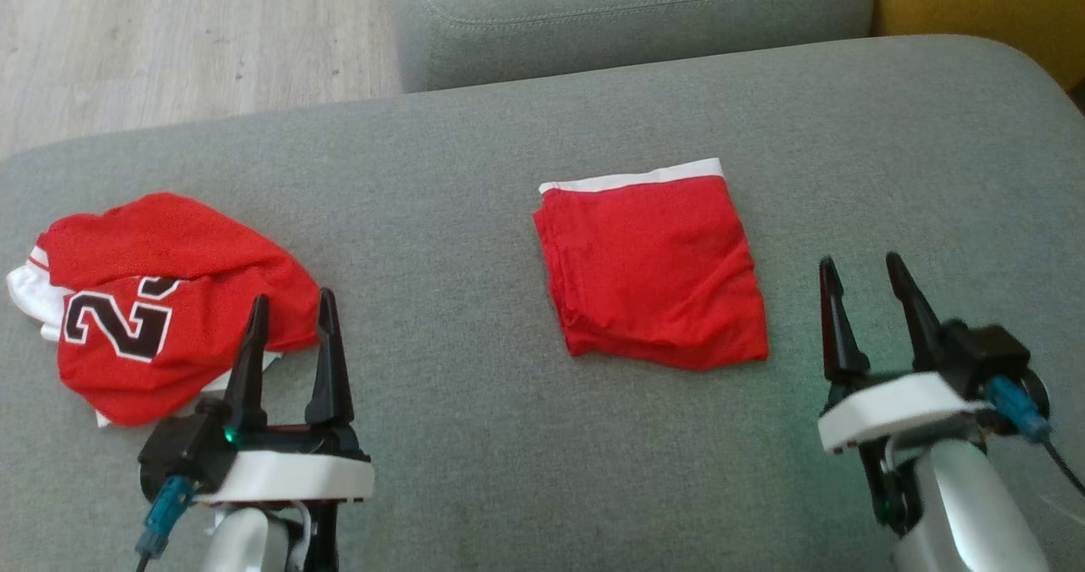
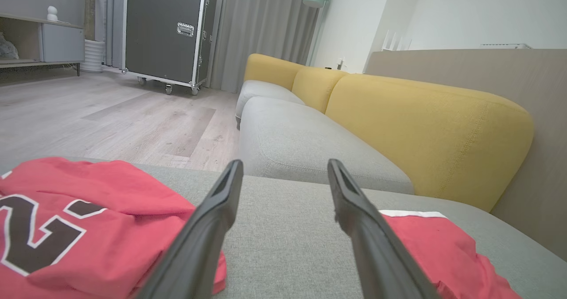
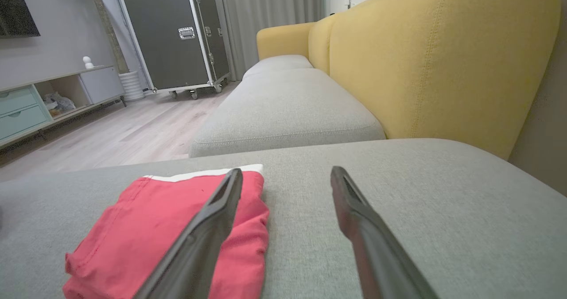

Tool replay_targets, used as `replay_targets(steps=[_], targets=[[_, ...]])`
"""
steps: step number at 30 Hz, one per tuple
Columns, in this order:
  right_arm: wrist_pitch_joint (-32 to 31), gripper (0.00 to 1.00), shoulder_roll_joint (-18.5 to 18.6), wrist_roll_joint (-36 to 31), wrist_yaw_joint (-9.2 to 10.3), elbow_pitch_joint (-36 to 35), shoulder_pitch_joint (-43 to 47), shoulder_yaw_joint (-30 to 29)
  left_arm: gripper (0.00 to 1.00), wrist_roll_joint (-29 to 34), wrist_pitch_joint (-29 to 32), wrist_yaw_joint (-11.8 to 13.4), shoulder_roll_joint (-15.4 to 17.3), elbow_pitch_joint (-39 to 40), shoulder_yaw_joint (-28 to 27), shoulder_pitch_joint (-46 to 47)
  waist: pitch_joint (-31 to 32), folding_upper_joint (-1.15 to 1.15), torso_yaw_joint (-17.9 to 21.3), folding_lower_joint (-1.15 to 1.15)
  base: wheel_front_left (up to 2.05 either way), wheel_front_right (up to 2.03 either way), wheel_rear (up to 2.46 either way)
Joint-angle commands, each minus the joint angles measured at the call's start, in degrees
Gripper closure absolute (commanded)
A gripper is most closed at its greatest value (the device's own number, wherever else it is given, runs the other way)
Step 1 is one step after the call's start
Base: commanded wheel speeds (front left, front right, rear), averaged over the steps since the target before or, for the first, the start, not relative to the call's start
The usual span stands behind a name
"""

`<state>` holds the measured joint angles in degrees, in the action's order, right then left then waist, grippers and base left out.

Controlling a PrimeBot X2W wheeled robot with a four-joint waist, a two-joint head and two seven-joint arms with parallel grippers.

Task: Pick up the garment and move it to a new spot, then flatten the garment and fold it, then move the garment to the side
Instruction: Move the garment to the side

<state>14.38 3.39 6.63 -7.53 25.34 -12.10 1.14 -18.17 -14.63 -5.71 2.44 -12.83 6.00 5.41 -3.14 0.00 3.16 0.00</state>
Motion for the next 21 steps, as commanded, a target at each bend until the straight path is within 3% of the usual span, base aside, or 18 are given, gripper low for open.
replay_targets(steps=[1, 13, 21], targets=[[0.6, 0.00, -0.4, -0.1, 0.04, -2.8, -0.8, 1.0, 0.00, 0.3, -0.4, 0.1, 0.4, 1.7, -1.9, 1.1, 0.1, 0.00, 0.1, 0.00, 0.00, 0.00, 0.00], [0.6, 0.00, -0.5, 0.4, 0.04, -3.9, -2.2, 2.0, 0.00, 0.6, -0.4, -0.1, 0.4, 2.1, -1.3, 2.0, -2.1, 0.00, -0.2, 0.00, 0.00, 0.00, 0.00], [-1.9, 0.00, -0.5, 0.2, 0.04, 3.9, -8.6, 0.2, 0.00, 1.4, -0.4, -0.7, 0.4, 1.3, 0.1, 4.8, -6.7, 0.00, -3.3, 0.00, 0.00, 0.00, 0.00]])
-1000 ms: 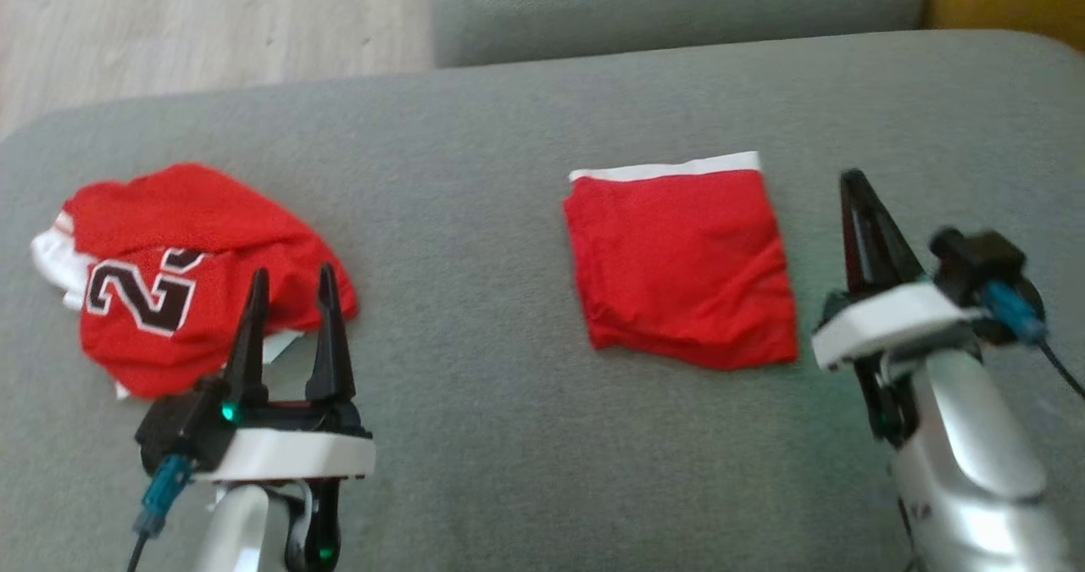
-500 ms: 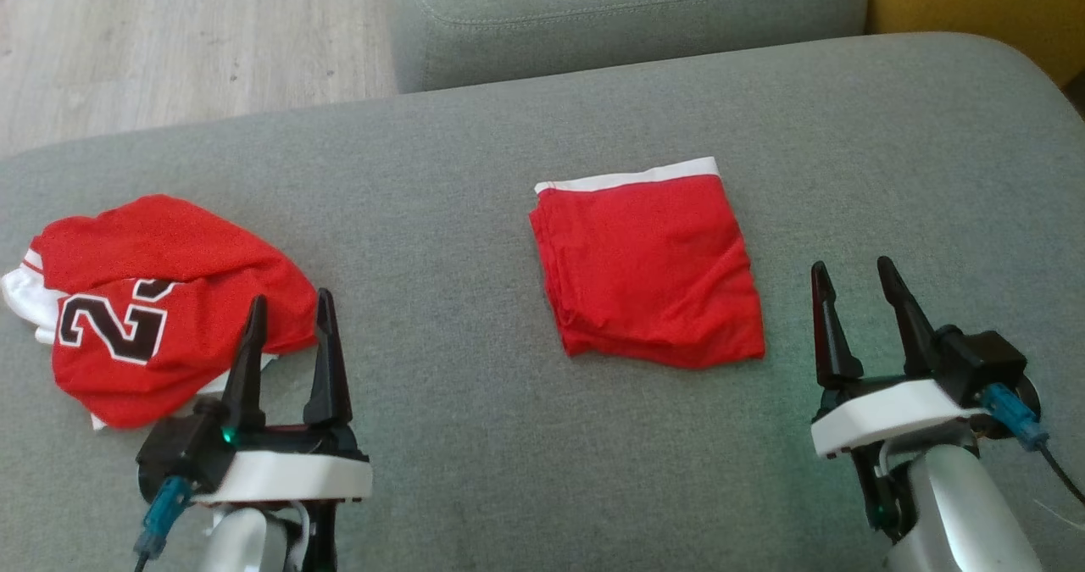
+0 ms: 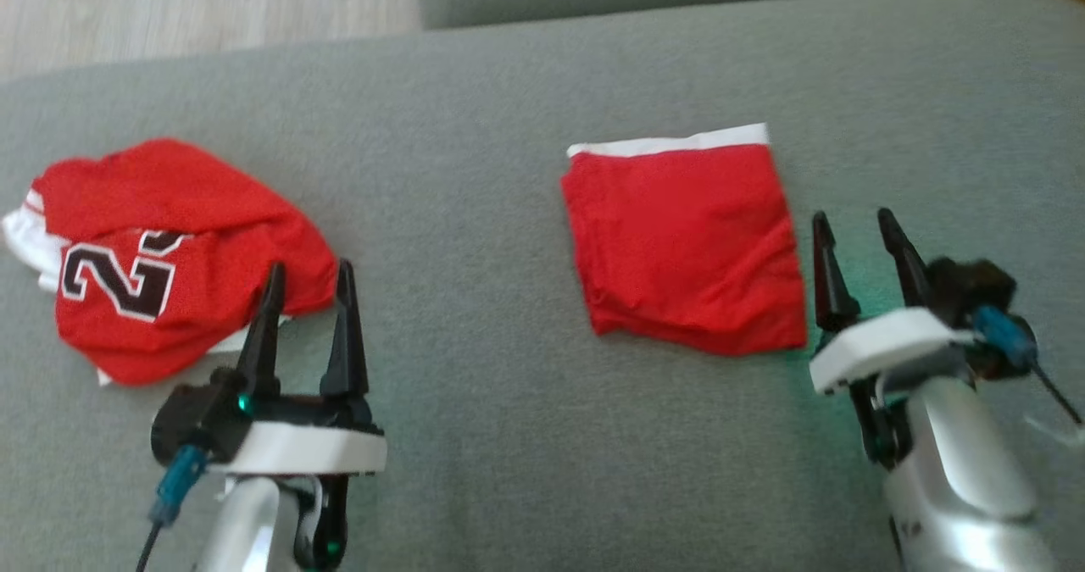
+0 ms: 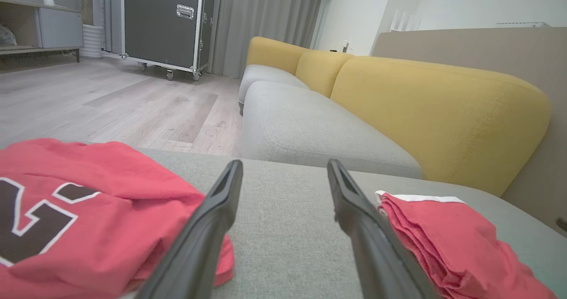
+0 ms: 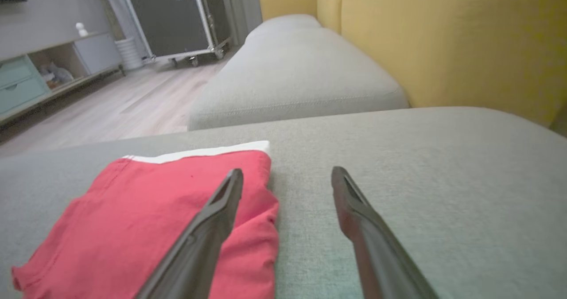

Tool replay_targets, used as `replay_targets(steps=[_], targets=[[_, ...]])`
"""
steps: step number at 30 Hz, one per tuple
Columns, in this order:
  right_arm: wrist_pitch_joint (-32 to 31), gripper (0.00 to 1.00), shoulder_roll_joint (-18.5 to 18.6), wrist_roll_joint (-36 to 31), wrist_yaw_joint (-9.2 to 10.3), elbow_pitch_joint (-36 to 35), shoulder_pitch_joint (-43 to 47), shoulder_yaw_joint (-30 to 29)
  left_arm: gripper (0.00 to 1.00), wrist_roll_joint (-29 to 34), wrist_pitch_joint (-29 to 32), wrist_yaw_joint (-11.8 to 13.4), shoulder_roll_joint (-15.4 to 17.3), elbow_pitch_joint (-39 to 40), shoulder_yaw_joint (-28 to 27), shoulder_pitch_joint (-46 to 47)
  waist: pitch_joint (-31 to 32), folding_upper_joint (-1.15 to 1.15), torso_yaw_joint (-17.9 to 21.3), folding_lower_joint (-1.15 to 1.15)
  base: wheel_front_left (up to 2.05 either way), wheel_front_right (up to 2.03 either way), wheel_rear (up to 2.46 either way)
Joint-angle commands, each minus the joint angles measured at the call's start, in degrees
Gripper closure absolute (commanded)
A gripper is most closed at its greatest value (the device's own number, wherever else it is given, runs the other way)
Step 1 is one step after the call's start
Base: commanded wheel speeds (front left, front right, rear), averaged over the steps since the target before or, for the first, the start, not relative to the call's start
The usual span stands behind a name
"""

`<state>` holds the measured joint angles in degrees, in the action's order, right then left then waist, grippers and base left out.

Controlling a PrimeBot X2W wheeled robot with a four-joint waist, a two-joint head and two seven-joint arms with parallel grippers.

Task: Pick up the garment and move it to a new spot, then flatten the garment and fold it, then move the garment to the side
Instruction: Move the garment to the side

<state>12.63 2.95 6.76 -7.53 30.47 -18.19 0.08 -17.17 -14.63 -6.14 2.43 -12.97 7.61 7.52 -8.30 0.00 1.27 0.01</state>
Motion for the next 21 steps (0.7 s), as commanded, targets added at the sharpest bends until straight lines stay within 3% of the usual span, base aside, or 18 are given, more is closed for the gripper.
replay_targets(steps=[1, 10, 16, 17, 18, 19, 21], targets=[[-0.7, 0.00, -0.1, -0.6, 0.04, 0.4, -3.7, 1.2, 0.00, 0.5, -0.4, -0.4, 0.4, 1.2, -1.4, 3.1, -2.3, 0.00, -1.8, -0.01, 0.00, 0.00, 0.00], [-5.2, 0.00, -0.1, 5.0, 0.04, 17.3, -14.8, 1.3, 0.00, 1.0, -0.4, -1.0, 0.4, -0.1, 0.6, 6.6, -6.7, 0.00, -6.1, -0.01, 0.00, 0.00, 0.00], [-6.0, 0.00, -0.1, 4.8, 0.04, 25.7, -17.7, 2.4, 0.00, 0.9, -0.4, -1.1, 0.4, -0.6, 1.1, 7.0, -6.5, 0.00, -7.2, -0.01, 0.00, 0.00, 0.00], [-5.8, 0.11, -0.1, 4.5, 0.04, 26.7, -18.1, 2.7, 0.00, 0.9, -0.4, -1.1, 0.4, -0.6, 1.0, 6.9, -6.4, 0.00, -7.3, -0.01, 0.00, 0.00, 0.00], [-5.2, 0.94, -0.1, 4.0, 0.04, 27.5, -18.4, 3.1, 0.00, 0.9, -0.4, -1.1, 0.4, -0.7, 0.9, 6.8, -6.2, 0.00, -7.2, -0.01, 0.00, 0.00, 0.00], [-4.5, 1.00, -0.1, 3.6, 0.04, 28.2, -18.7, 3.4, 0.00, 0.9, -0.4, -1.1, 0.4, -0.7, 0.7, 6.7, -5.9, 0.00, -7.1, -0.01, 0.00, 0.00, 0.00], [-2.8, 1.00, -0.1, 2.7, 0.04, 29.3, -19.2, 4.1, 0.00, 1.1, -0.4, -1.1, 0.4, -0.9, 0.4, 6.4, -5.3, 0.00, -6.7, -0.01, 0.00, 0.00, 0.00]])
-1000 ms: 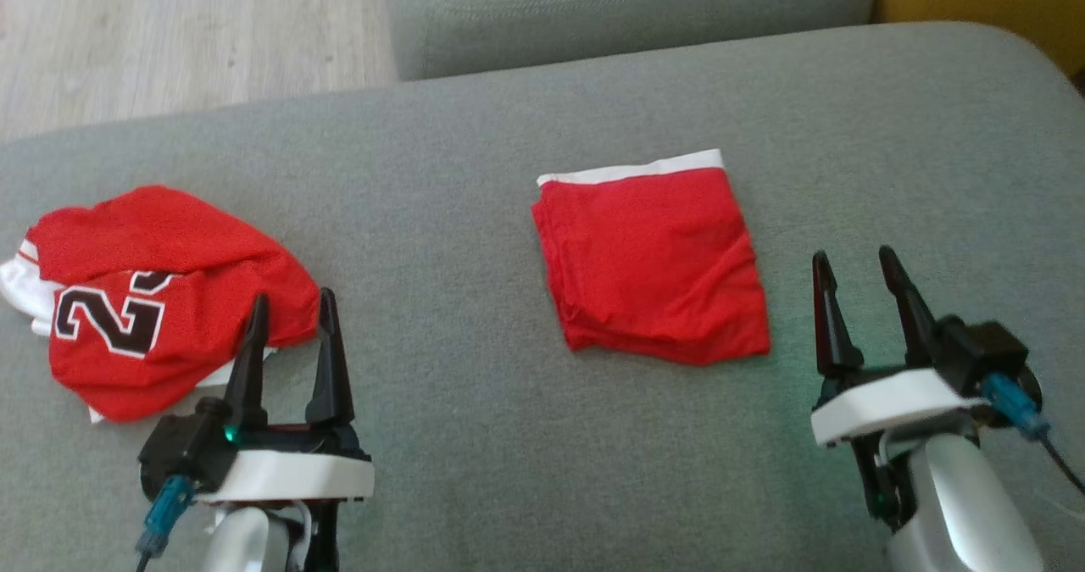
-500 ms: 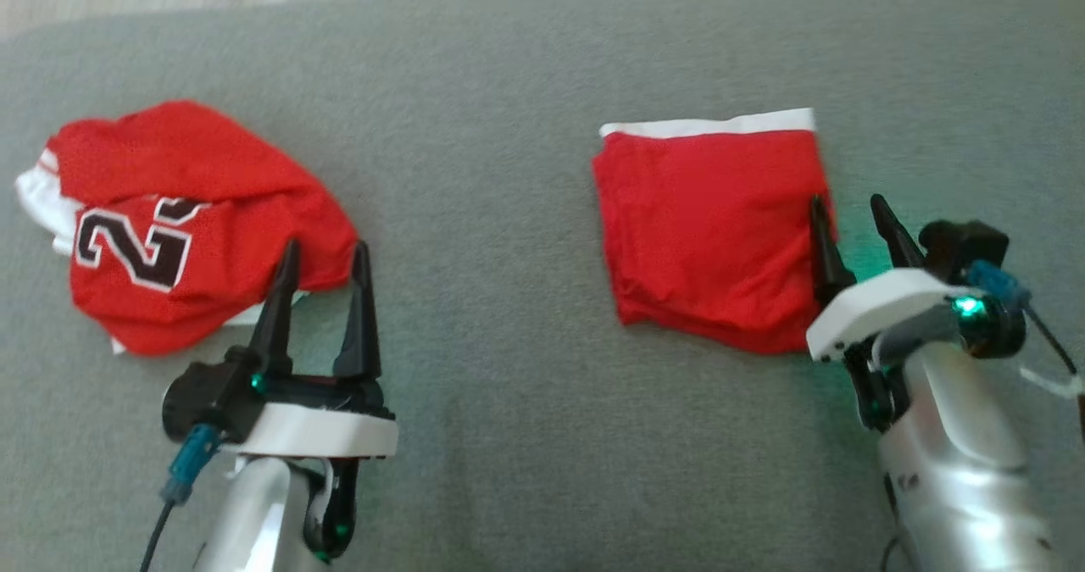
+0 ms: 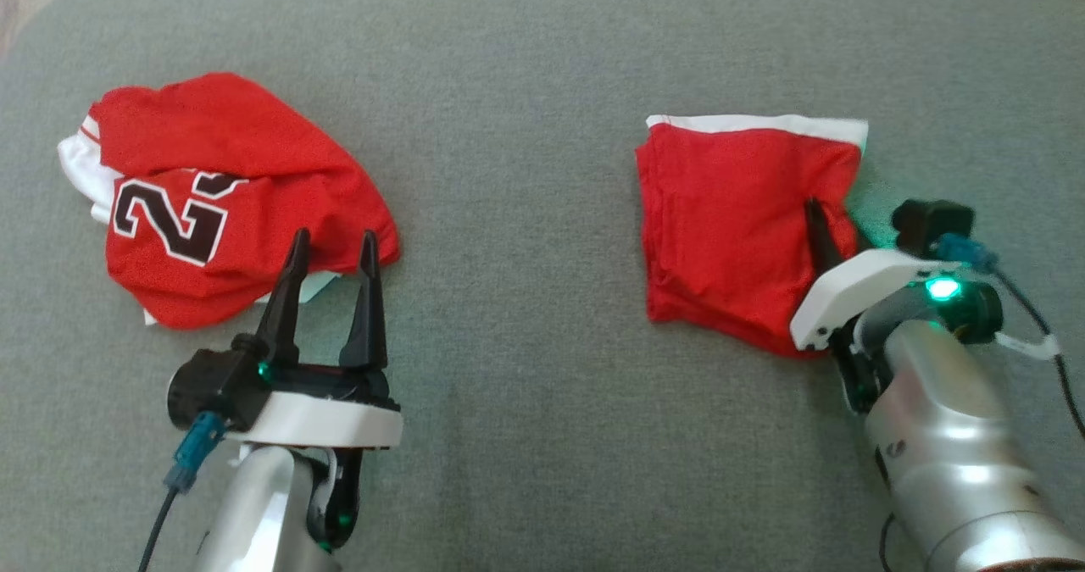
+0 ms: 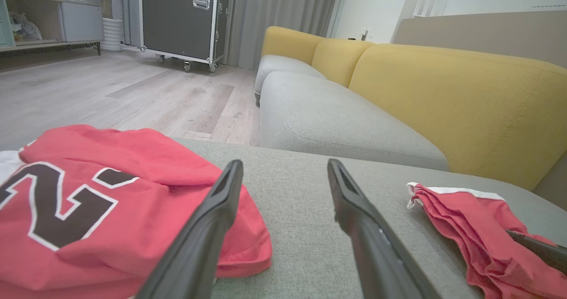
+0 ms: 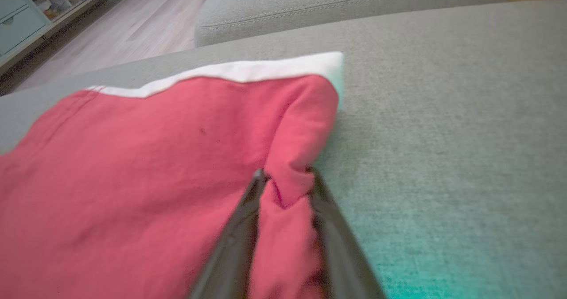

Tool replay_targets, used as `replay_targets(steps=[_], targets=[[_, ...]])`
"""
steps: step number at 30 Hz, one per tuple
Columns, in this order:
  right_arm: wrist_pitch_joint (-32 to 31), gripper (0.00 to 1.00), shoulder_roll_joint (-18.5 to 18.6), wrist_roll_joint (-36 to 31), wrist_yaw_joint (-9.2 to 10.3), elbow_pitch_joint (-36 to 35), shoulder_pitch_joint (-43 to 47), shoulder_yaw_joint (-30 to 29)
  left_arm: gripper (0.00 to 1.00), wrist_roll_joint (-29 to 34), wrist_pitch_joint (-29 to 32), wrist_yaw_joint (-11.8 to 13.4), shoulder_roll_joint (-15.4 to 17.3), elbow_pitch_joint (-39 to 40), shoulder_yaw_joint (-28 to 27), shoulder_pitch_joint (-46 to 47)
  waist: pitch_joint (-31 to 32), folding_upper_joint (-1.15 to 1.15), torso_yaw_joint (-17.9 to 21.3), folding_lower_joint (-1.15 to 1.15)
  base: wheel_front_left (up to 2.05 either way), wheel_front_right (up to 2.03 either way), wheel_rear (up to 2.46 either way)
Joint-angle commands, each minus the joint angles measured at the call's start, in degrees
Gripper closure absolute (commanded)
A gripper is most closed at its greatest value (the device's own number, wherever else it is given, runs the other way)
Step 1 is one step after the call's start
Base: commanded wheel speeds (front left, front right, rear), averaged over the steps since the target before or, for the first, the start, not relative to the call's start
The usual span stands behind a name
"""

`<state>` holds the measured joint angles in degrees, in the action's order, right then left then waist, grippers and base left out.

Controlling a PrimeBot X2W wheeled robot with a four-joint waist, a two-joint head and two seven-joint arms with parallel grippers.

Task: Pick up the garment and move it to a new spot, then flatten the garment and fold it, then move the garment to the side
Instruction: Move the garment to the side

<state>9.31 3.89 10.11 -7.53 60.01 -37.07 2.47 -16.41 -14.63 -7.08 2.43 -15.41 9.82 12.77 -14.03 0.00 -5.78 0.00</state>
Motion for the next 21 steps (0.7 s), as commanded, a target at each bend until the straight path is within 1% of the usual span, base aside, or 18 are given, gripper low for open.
replay_targets(steps=[1, 7, 12, 16, 20, 21], targets=[[1.2, 1.00, -1.0, -1.6, 0.04, 0.2, -0.6, 2.1, 0.00, 0.4, -0.4, -0.2, 0.4, 1.6, -2.1, 0.9, 0.9, 0.00, 0.7, 0.00, 0.00, 0.00, 0.00], [4.0, 1.00, 0.4, -7.1, 0.04, 0.7, -1.8, 5.6, 0.00, 0.0, -0.4, -0.2, 0.4, 1.8, -2.9, -0.6, 3.9, 0.00, 3.1, 0.00, 0.00, 0.00, 0.00], [4.6, 1.00, 3.2, -9.8, 0.04, -0.7, -2.4, 11.0, 0.00, -0.2, -0.4, 0.1, 0.4, 2.3, -3.3, -2.3, 6.0, 0.00, 5.4, 0.00, 0.00, 0.00, 0.00], [3.8, 1.00, 6.9, -9.6, 0.04, -1.8, -3.1, 17.6, 0.00, -0.1, -0.4, 0.2, 0.4, 2.8, -3.7, -2.9, 6.4, 0.00, 6.8, 0.00, 0.00, 0.00, 0.00], [1.9, 1.00, 13.2, -8.4, 0.04, -2.6, -4.0, 23.3, 0.00, -0.2, -0.4, 0.2, 0.4, 3.5, -3.4, -2.7, 5.4, 0.00, 7.5, 0.00, 0.00, 0.00, 0.00], [1.9, 1.00, 13.2, -8.4, 0.04, -2.6, -4.0, 23.3, 0.00, -0.2, -0.4, 0.2, 0.4, 3.5, -3.4, -2.7, 5.4, 0.00, 7.5, 0.00, 0.00, 0.00, 0.00]])
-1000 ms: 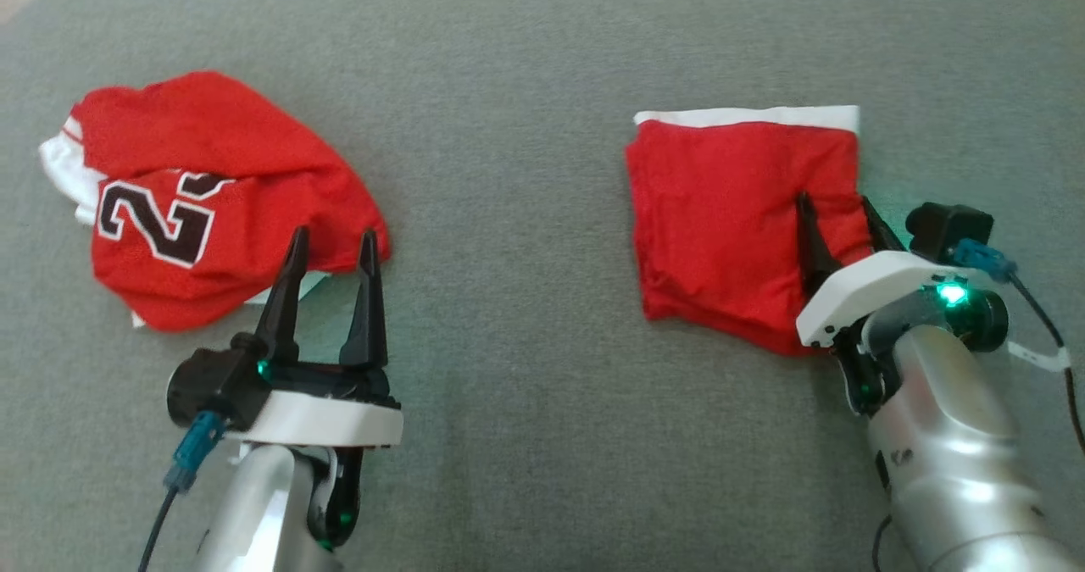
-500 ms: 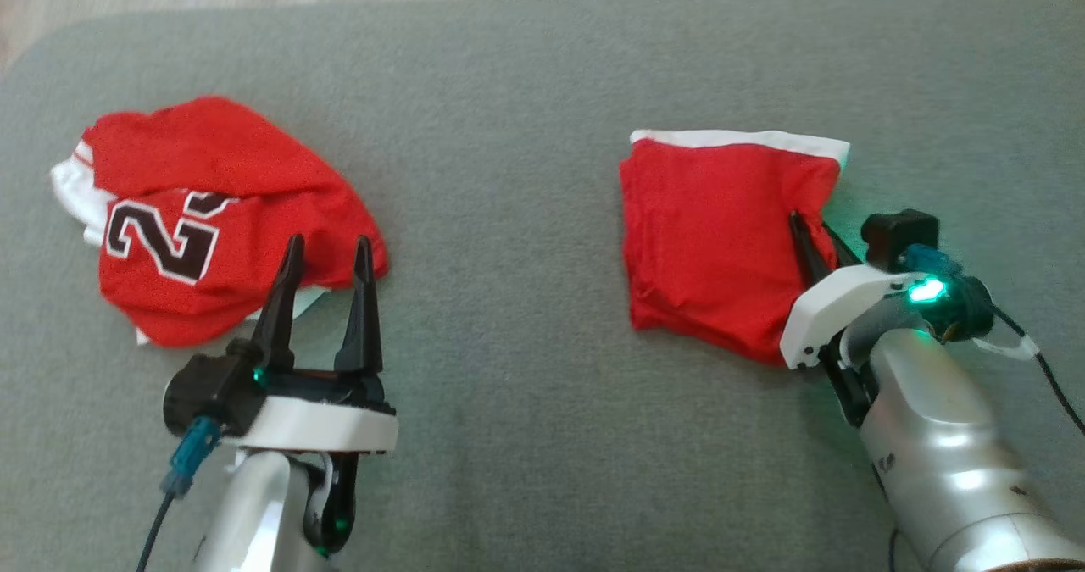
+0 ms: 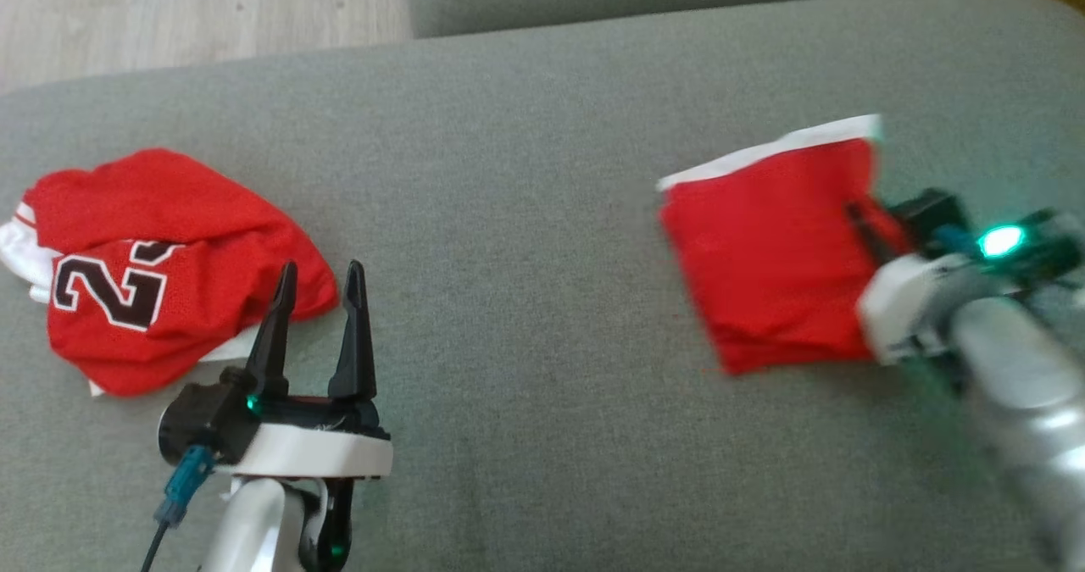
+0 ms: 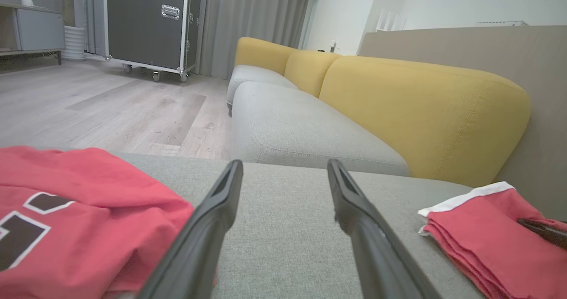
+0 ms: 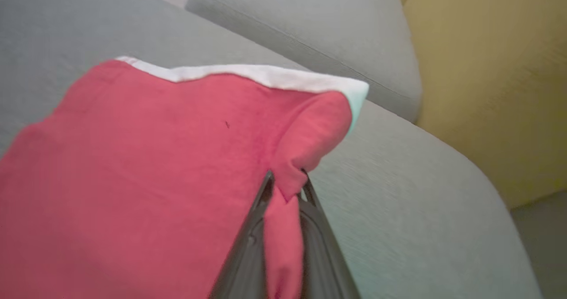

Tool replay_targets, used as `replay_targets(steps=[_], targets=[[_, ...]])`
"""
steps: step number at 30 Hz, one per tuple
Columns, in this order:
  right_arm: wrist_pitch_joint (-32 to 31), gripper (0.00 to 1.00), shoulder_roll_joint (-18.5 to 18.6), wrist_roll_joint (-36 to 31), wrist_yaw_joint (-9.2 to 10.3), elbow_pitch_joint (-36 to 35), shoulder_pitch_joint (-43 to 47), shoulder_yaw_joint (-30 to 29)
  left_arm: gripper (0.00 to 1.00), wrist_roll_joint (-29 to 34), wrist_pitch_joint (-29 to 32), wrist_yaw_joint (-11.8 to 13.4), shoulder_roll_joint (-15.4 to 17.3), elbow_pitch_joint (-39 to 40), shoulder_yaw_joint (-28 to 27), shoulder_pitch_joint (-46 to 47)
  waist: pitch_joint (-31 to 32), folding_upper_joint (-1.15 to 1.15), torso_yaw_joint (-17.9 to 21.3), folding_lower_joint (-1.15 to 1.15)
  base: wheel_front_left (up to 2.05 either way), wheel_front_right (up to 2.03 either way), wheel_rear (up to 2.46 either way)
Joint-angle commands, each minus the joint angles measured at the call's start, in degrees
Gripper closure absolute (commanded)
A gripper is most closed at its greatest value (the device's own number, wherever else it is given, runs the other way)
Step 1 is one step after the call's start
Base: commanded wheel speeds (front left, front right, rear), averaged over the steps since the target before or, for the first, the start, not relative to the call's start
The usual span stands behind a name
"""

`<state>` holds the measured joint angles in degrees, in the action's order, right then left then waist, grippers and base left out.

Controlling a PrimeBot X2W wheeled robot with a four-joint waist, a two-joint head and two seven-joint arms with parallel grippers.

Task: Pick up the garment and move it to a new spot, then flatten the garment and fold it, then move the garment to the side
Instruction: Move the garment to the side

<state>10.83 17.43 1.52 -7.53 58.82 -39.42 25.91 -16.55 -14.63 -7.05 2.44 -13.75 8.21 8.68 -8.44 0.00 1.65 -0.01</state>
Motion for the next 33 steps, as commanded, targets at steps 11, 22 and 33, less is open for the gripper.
replay_targets(steps=[11, 22, 33], targets=[[-4.1, 1.00, 17.7, 1.6, 0.04, 2.0, -6.9, 1.1, 0.00, -0.4, -0.4, 0.1, 0.4, 2.5, -1.0, 4.9, -6.9, 0.00, -2.2, 0.01, 0.00, 0.00, 0.00], [-6.2, 1.00, 21.4, -3.3, 0.04, 5.3, -10.4, -7.4, 0.00, -0.6, -0.4, -0.2, 0.4, 2.2, -0.9, 8.3, -10.7, 0.00, -3.7, 0.01, 0.00, 0.00, 0.00], [-6.8, 0.00, 16.4, -7.7, 0.04, 6.0, -9.7, -18.5, 0.00, -0.3, -0.4, -0.3, 0.4, 1.5, -2.2, 7.7, -6.4, 0.00, -2.2, 0.01, 0.00, 0.00, 0.00]])
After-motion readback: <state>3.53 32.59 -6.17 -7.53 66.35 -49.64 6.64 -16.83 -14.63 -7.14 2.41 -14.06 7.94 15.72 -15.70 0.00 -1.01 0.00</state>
